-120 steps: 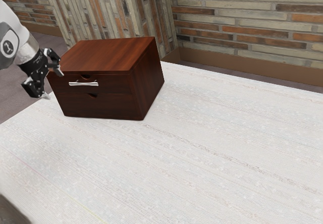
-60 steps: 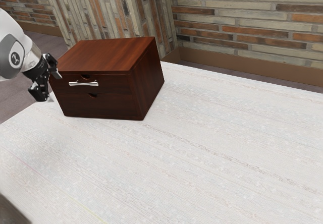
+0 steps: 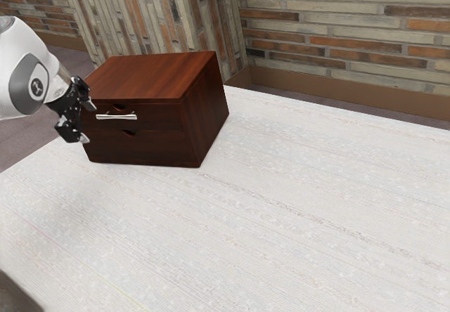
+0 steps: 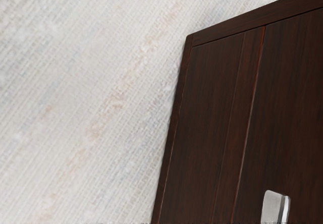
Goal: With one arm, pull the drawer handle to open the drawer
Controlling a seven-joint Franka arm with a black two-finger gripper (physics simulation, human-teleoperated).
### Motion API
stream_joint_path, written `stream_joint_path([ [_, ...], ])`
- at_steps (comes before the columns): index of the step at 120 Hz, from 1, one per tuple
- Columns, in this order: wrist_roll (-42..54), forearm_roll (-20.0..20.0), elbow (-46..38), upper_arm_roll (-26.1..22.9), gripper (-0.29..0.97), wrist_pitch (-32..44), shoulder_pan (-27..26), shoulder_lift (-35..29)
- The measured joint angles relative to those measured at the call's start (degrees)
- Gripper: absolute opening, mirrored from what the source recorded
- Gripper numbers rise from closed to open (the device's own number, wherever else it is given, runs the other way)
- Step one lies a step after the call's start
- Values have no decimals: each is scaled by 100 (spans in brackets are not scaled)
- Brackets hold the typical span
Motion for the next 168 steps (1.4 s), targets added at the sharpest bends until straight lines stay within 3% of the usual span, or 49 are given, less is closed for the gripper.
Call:
stream_joint_path([
  [47, -136, -4, 349, -3, 68, 226, -211, 429],
  [104, -239, -39, 163, -9, 68, 449, -292, 534],
  [168, -268, -25, 180, 19, 20, 479, -288, 504],
])
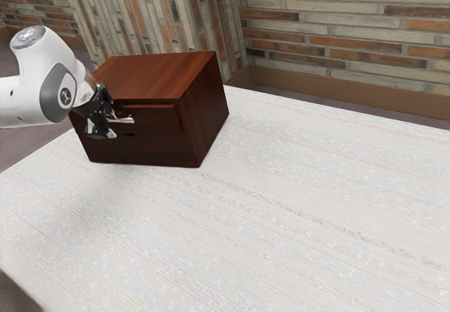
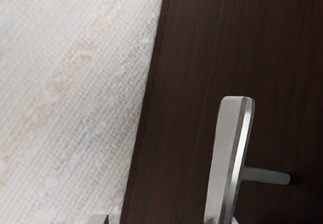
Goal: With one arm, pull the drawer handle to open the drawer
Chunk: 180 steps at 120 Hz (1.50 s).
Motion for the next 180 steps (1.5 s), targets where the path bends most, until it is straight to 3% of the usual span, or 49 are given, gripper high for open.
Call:
stream_joint_path([
  [47, -31, 7, -838, -12, 8, 50, -44, -684],
  [107, -63, 19, -2253, -88, 4, 527, 30, -1783],
  [180, -95, 30, -3290, -80, 1, 953, 51, -2732],
])
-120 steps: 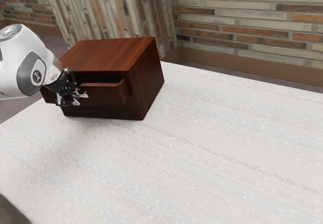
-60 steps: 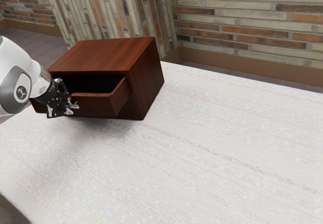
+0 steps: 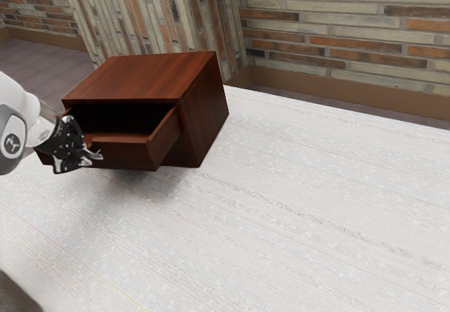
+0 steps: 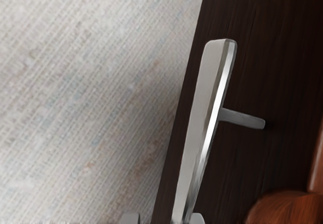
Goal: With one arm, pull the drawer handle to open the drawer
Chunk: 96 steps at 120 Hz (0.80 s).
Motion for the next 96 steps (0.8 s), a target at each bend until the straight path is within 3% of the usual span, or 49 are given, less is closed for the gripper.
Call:
stream_joint_path([
  [35, -16, 0, -283, -83, 1, 120, 23, -281],
  [58, -31, -5, -409, -559, 2, 158, 509, -438],
  [82, -14, 0, -417, -671, 40, 115, 572, -768],
  [96, -3, -20, -60, -1121, 52, -582, 570, -1112],
])
